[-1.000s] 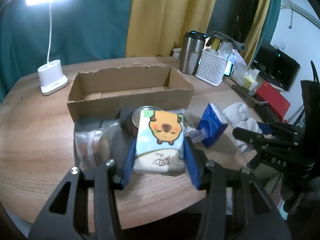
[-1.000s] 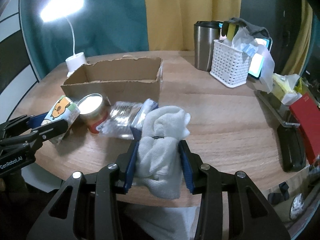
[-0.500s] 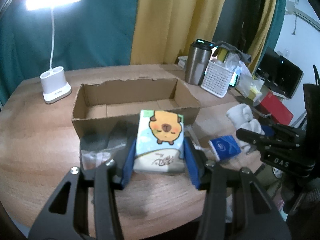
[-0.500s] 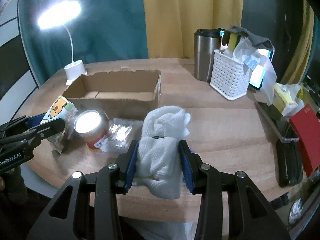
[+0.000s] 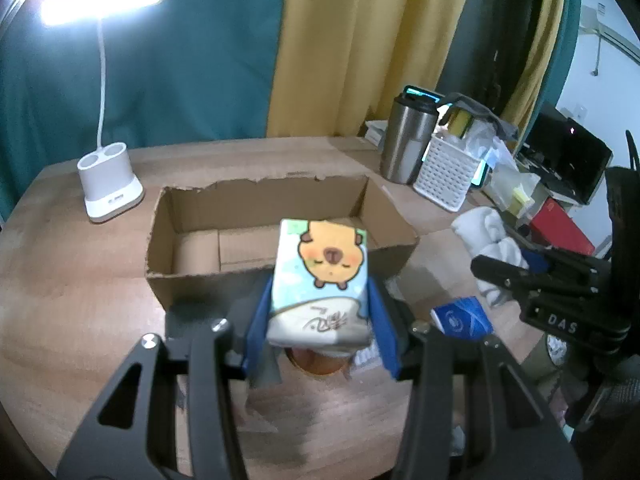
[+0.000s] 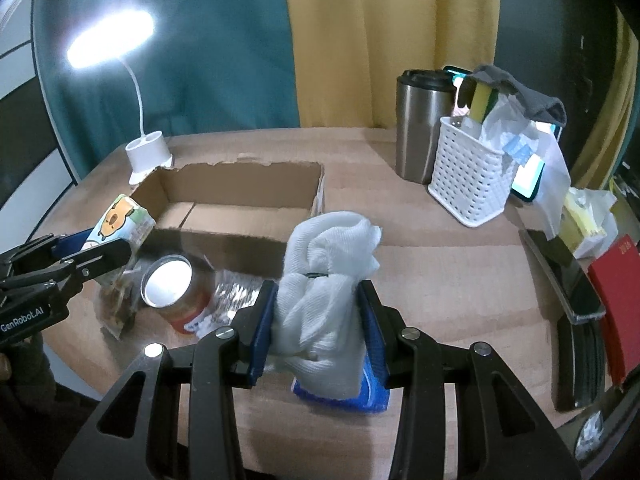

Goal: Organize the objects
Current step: 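Carry the tissue pack with the left tool while the right tool carries the socks toward the box, then lower the socks into the box and open the right tool while the left tool releases the tissue pack, then move both open tools back toward the snack bag and the can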

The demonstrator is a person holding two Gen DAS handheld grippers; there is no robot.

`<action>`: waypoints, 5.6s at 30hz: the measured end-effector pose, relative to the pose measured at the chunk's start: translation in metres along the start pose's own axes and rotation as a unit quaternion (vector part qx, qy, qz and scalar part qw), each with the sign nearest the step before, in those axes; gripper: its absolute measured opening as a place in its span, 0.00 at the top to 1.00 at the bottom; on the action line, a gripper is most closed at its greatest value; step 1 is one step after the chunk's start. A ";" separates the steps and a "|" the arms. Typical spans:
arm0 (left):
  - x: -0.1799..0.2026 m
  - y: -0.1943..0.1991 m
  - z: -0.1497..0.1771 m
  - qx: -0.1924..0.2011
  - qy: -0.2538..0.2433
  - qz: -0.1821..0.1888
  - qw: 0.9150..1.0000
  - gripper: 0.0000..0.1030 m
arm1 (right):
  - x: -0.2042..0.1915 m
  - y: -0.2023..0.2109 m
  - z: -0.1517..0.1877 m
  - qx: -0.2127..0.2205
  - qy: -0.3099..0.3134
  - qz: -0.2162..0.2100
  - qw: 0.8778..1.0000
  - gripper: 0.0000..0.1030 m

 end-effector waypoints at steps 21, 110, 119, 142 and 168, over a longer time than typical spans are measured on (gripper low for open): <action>-0.005 -0.027 -0.028 -0.008 0.009 -0.003 1.000 0.54 | 0.005 -0.032 -0.035 -0.001 0.011 -0.016 1.000 0.58; -0.011 -0.146 -0.014 -0.150 0.075 -0.072 0.983 0.53 | 0.040 -0.109 -0.060 -0.013 -0.046 -0.067 0.997 0.39; 0.019 -0.150 -0.006 -0.195 0.079 -0.008 0.978 0.40 | 0.049 -0.106 -0.056 -0.006 -0.060 -0.068 0.996 0.39; 0.013 -0.089 -0.037 -0.050 0.014 -0.016 0.998 0.24 | 0.037 -0.076 -0.048 -0.001 -0.044 -0.038 0.998 0.39; -0.013 -0.025 -0.018 -0.017 0.042 0.002 0.999 0.12 | -0.003 -0.038 -0.036 0.001 -0.016 -0.025 1.000 0.33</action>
Point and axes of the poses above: each gripper's, at about its wrist camera, not at the fingertips, and y roughly against the way its jaws point, x to its right, z to its underside, the point moved 10 cm from there along -y, roughly the way its jaws point, and after that the axes turned 12 degrees about y, right-handed, at the moved point
